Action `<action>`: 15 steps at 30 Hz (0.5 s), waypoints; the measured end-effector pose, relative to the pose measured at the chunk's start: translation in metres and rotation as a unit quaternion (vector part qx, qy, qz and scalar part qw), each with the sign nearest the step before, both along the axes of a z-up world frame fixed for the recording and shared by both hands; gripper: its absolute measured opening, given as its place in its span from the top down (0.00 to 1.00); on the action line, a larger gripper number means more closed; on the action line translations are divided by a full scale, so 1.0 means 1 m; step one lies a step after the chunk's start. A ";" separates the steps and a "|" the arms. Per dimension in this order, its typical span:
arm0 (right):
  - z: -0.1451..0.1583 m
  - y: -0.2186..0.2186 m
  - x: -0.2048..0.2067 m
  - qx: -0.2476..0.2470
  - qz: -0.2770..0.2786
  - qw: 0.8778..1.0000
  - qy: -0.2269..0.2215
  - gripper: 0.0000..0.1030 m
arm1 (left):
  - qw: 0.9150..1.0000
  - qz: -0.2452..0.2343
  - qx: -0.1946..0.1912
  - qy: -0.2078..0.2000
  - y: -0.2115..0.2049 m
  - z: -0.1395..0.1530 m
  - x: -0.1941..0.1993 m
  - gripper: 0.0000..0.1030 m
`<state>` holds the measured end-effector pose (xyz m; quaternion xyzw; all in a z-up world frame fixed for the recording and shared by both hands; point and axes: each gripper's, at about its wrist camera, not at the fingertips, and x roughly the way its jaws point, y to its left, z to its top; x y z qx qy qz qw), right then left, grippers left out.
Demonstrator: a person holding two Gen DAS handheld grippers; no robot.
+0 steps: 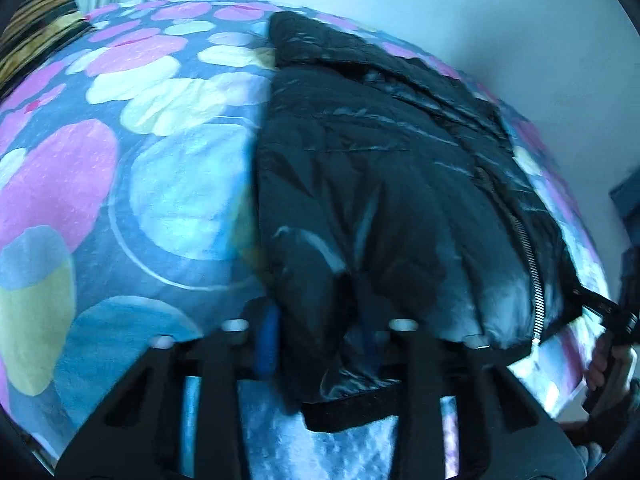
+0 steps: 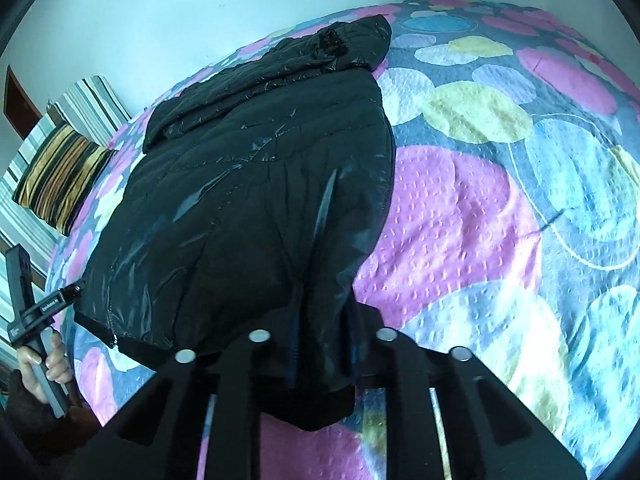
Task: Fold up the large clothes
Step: 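Lift the held hem and fold it toward the collar with the right tool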
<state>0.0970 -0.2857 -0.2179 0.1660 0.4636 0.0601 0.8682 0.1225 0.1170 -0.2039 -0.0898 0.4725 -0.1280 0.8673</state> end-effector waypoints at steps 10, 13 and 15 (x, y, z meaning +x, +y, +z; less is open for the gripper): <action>0.023 -0.005 -0.023 0.012 0.010 0.999 -0.028 0.91 | 0.999 -0.032 0.004 -0.039 0.002 0.032 -0.035 0.90; 0.032 -0.006 -0.042 0.012 0.017 0.999 -0.035 0.91 | 0.998 -0.050 0.006 -0.048 0.003 0.040 -0.060 0.90; 0.035 -0.007 -0.058 0.014 0.019 0.999 -0.038 0.92 | 0.997 -0.058 0.012 -0.049 0.003 0.043 -0.073 0.90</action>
